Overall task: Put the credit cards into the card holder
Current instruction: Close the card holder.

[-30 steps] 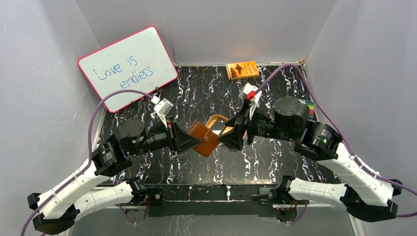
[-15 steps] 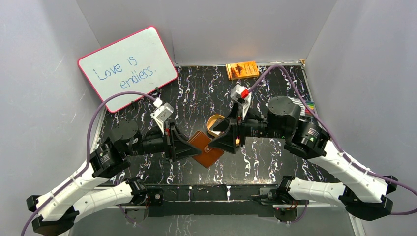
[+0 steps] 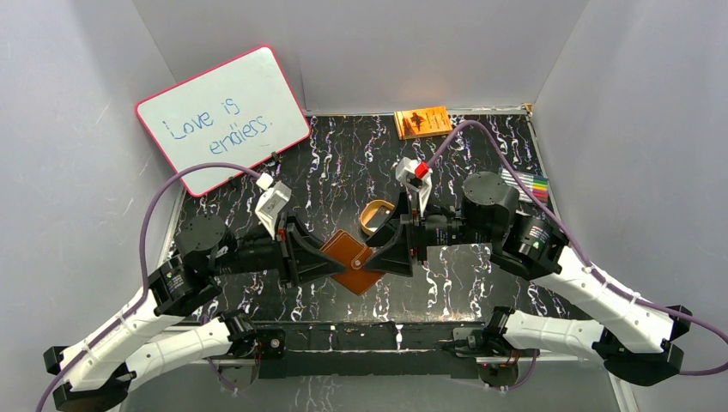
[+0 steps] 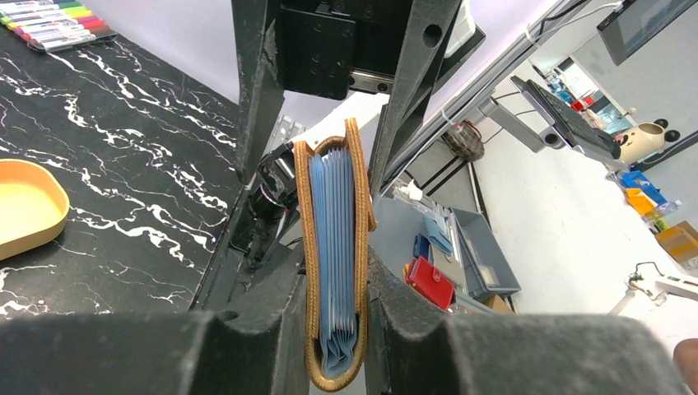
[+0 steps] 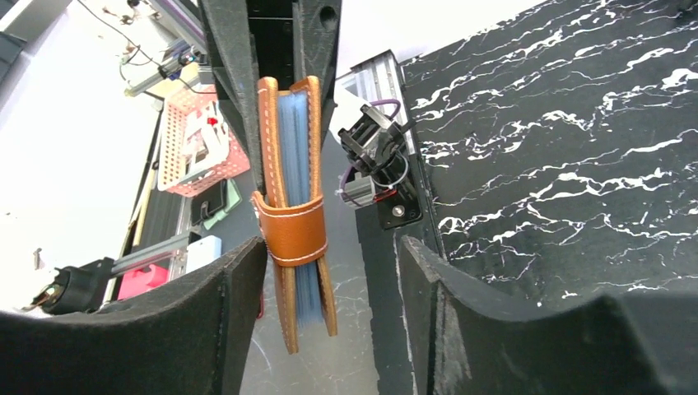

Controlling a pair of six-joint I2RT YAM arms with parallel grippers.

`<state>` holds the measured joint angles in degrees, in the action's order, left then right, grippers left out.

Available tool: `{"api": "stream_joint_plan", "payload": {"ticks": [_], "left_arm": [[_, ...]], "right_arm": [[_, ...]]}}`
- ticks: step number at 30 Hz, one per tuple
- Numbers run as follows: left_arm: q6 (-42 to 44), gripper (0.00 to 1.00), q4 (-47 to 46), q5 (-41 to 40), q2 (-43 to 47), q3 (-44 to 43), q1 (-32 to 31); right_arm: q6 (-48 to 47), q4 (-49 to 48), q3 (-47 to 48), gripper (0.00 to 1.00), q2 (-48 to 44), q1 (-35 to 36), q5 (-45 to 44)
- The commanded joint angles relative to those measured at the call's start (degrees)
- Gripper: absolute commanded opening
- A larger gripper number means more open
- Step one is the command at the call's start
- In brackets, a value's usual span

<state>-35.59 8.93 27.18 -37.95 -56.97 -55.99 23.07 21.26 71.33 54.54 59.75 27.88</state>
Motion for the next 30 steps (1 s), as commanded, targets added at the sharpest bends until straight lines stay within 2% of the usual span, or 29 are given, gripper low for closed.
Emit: {"api": "stream_joint_plan", "payload": {"ticks": [1, 11, 15, 16, 20, 23, 26, 30], "left_arm": [[0.0, 0.0, -3.6, 2.1, 0.2, -0.4, -0.2], [0.3, 0.0, -4.5, 1.0, 0.3, 0.0, -0.2], [0.5, 0.0, -4.4, -1.0, 0.7, 0.2, -0.2], [0.5, 0.0, -4.5, -1.4, 0.8, 0.3, -0.2], [-0.3, 0.28, -6.0, -1.5, 1.1, 1.6, -0.2], [-1.5, 0.44, -7.8, -1.5, 1.3, 2.9, -0.2], [-3.2, 0.51, -9.9, -1.5, 1.6, 4.5, -0.2], [-4.9, 0.56, -11.9, -2.4, 2.6, 6.6, -0.2]], "right_arm": [[2.5, -5.5, -0.7, 0.63, -0.8, 0.0, 3.3], [4.8, -8.4, -1.5, 0.22, 1.3, 0.0, 7.9], [4.8, -8.7, -2.0, 0.0, 0.6, 0.0, 6.7], [4.8, -9.5, -2.2, 0.0, 0.0, 0.0, 6.2], [5.8, -13.5, -4.2, 0.0, -2.0, 0.0, 3.0], [6.4, -16.7, -5.8, 0.0, -2.9, 0.0, 1.2], [6.8, -19.6, -7.1, 0.0, -4.0, 0.0, -0.9], [7.4, -24.2, -9.3, 0.0, -5.8, 0.0, -4.3]]}}
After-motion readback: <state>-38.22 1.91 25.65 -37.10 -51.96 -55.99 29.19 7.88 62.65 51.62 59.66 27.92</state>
